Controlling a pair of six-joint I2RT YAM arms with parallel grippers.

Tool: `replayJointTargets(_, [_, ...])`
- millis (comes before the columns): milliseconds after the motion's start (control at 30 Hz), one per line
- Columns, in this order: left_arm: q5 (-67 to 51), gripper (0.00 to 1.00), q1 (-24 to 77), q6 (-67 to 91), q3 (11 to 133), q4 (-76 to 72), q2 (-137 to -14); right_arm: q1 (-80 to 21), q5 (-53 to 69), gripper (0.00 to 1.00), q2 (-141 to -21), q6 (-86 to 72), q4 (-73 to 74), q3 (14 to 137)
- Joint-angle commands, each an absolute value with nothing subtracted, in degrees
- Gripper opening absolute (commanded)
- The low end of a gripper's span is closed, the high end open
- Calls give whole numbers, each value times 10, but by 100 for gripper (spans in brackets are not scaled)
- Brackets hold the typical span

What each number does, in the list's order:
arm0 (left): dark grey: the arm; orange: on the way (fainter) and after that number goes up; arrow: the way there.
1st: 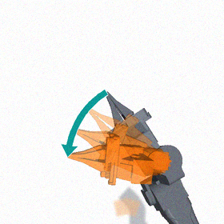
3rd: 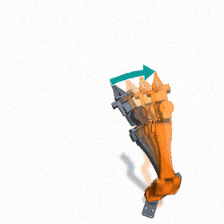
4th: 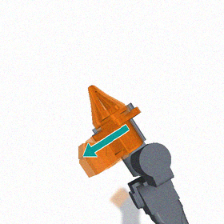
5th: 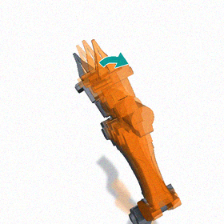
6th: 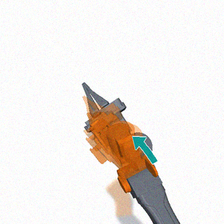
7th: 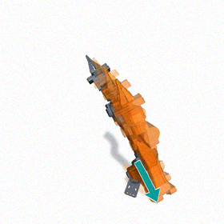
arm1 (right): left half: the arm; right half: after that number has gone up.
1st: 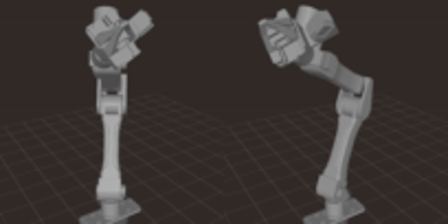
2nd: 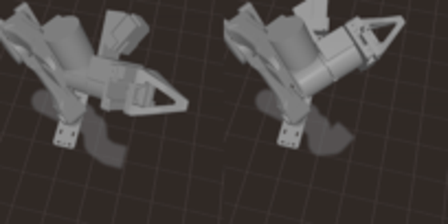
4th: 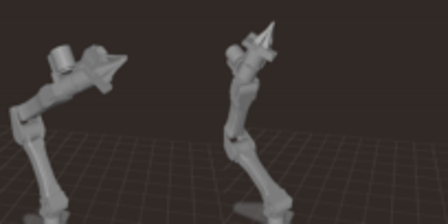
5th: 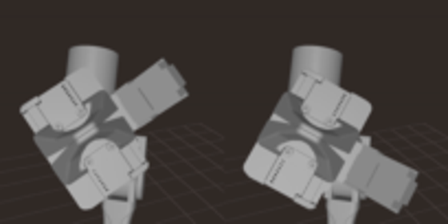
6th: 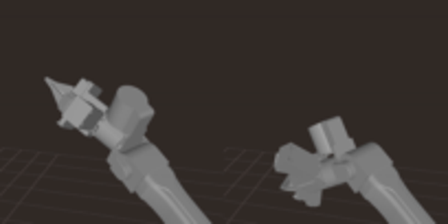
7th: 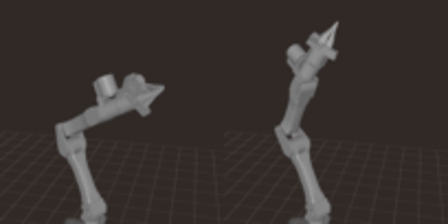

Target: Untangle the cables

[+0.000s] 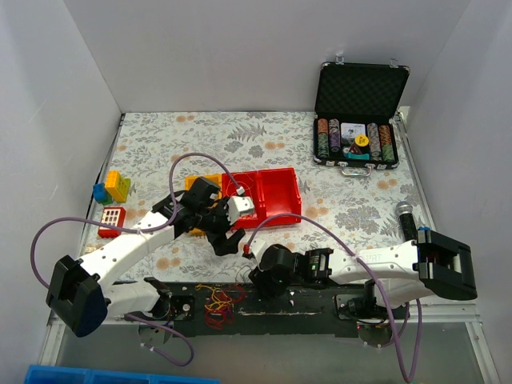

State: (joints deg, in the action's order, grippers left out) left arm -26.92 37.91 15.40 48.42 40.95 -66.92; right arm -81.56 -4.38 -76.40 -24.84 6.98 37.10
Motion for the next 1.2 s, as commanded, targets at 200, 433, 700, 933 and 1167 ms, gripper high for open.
replayJointTargets(200, [-283, 80, 374, 176, 535, 409, -666, -820, -54, 52, -777, -235, 101, 367])
replayJointTargets(433, [-285, 81, 373, 183, 547, 413, -660, -829, -126, 55, -760, -221, 137, 391])
replayJointTargets(700, [-291, 84, 374, 121, 540, 478, -648, -835, -137, 55, -767, -203, 136, 401])
replayJointTargets(933, [-282, 86, 374, 113, 527, 475, -627, -845, -148, 55, -801, -207, 108, 417])
replayJointTargets(1167, [-269, 87, 372, 93, 515, 483, -606, -852, -161, 53, -840, -228, 92, 438])
